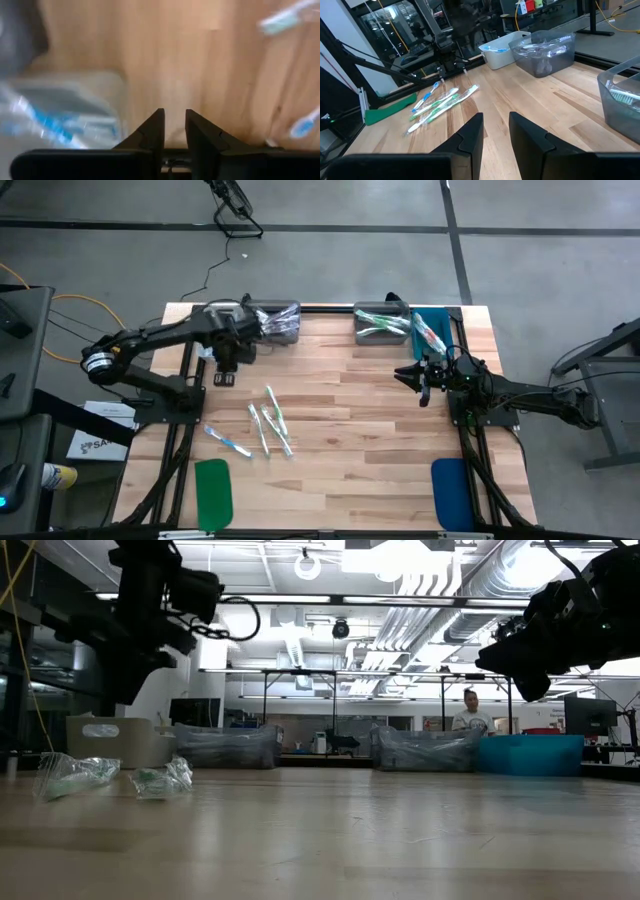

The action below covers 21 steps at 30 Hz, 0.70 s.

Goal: Pick & Place Toothbrushes
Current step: Put the blue toothbrush into the white bin

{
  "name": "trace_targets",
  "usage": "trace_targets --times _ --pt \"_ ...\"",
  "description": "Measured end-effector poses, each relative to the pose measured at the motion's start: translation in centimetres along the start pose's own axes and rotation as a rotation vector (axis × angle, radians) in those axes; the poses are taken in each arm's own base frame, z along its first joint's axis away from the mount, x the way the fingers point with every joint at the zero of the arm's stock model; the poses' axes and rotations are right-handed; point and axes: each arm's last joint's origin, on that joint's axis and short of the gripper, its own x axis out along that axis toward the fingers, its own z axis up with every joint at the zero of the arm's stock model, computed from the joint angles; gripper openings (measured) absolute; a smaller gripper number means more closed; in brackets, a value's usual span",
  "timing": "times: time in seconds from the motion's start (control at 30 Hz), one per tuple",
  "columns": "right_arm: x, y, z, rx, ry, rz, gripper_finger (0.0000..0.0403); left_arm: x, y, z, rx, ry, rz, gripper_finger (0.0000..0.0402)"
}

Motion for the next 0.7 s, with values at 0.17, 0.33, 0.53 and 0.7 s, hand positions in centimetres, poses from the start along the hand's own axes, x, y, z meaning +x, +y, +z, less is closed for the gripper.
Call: trace_targets --times 0.17,0.33,0.53,0.7 --pt "0.0 0.0 0.0 0.000 0.000 0.000 0.0087 -0.2 -2.7 1.2 0.226 -0.030 -0.039 0.0093" --pt "0.0 0.0 0.0 0.000 0.000 0.000 0.0087 -0.5 -5.6 2.1 0.391 -0.075 -0.106 0.0100" --pt "0.0 0.0 0.0 0.000 0.000 0.000 0.0087 -0.7 -8.7 2.5 0.461 -0.077 -0.115 0.0123" --pt "0.0 0.0 0.0 0.000 0.000 0.000 0.0087 -0.9 -10.7 2.7 0.442 -0.089 -0.117 0.0173"
